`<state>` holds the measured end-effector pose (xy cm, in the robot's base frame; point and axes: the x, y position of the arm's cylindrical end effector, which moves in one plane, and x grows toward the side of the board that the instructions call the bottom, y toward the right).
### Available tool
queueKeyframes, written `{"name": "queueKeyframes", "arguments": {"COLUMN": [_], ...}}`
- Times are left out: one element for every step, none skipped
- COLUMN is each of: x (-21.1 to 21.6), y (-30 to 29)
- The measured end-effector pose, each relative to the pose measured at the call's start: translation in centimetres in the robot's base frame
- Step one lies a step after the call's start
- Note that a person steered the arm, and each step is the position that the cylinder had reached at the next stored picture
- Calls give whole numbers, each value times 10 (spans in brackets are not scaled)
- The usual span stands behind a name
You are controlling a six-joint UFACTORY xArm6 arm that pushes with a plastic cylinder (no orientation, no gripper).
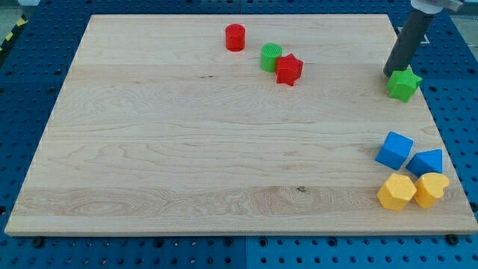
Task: Move the green circle and red star to the left of the green star
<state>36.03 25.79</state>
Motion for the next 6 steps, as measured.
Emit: {"name": "queueKeyframes", "arguments": {"x": [-11,-38,-57,-72,-72,-64], "y": [-26,-74,-128,-182,-216,-233]}}
